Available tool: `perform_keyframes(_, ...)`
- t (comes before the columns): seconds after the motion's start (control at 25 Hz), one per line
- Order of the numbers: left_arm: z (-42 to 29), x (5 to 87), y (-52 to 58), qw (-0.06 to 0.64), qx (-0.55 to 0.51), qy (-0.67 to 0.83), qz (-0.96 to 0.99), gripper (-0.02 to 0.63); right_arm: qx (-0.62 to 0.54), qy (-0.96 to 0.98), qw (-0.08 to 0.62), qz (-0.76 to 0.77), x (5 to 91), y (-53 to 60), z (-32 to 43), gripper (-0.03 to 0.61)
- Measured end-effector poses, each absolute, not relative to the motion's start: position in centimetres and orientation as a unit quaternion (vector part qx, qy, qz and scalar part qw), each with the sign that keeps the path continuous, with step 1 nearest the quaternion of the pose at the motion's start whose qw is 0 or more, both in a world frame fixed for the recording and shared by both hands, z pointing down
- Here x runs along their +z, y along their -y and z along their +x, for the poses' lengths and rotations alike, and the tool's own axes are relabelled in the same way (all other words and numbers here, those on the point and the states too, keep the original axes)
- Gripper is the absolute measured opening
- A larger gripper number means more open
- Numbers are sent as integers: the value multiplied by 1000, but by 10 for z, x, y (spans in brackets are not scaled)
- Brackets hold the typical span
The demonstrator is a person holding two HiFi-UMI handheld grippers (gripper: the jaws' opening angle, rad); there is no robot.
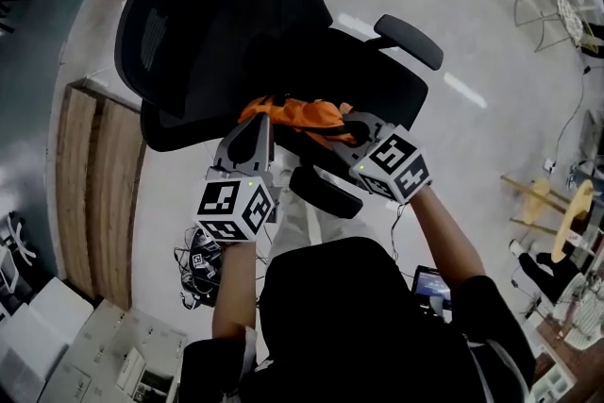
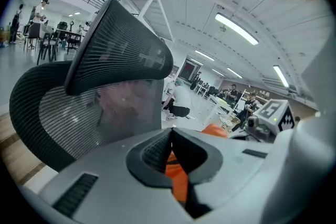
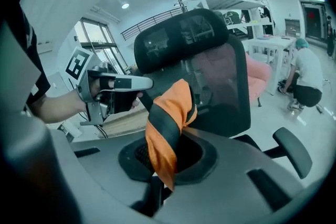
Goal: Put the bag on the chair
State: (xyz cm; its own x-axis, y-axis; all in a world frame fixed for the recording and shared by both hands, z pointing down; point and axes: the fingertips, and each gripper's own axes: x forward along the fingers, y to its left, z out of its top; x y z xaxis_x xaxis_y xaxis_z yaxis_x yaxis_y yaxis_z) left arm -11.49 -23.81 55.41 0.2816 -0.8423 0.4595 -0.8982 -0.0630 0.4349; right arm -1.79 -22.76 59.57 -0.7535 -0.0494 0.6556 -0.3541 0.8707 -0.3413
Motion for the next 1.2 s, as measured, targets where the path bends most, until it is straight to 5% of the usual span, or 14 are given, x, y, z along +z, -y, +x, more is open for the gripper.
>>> perform_keyframes(1.2, -126, 645, 278, 399, 34, 601, 691, 12, 186, 897, 399, 44, 701, 290, -52, 18)
